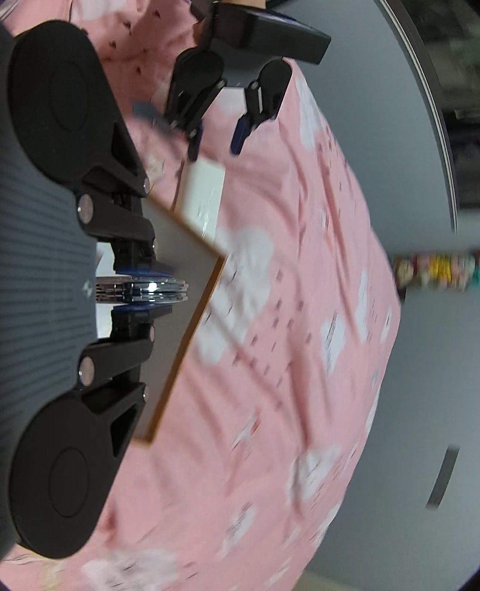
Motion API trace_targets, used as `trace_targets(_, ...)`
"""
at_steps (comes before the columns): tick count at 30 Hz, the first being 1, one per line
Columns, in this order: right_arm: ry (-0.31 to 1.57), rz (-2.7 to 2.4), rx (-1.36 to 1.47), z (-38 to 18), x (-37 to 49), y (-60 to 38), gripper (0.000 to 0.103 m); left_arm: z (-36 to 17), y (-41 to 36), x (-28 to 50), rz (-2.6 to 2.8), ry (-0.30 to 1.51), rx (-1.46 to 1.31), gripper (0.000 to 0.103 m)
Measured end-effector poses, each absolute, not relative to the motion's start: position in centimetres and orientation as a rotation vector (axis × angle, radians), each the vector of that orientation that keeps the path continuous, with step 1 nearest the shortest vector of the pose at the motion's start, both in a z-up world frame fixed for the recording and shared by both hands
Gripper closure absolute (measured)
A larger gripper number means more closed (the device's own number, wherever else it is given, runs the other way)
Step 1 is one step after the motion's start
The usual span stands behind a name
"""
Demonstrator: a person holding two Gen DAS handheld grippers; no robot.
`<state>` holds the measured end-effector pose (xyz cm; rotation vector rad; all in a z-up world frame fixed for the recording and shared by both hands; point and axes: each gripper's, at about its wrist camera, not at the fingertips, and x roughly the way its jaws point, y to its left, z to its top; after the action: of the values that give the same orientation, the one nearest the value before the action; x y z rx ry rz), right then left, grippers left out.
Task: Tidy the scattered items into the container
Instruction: 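Carry the compact over the box with right while left moves to the white case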
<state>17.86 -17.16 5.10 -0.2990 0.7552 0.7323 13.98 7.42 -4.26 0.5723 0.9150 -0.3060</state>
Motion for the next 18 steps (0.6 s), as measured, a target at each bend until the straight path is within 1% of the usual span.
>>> trace_targets(8,0.803,0.721,-0.207,3.6,17.4,-19.6,0.088,-7.5,6.8,17.8,-0.432,1.011,0.730,0.037)
trace_targets(13,0.814,0.731,-0.201,2.1,17.4,-19.4,0.088,-9.0,6.9,20.0,-0.432,1.083,0.742,0.036)
trace_targets(15,0.827,0.737,-0.192,1.5,17.6,-19.5,0.088,-9.6,6.8,20.7,-0.449,1.122,0.749,0.032)
trace_targets(18,0.841,0.736,-0.177,0.8,17.8,-19.8,0.088,-10.3,6.5,21.6,-0.462,1.181,0.759,0.030)
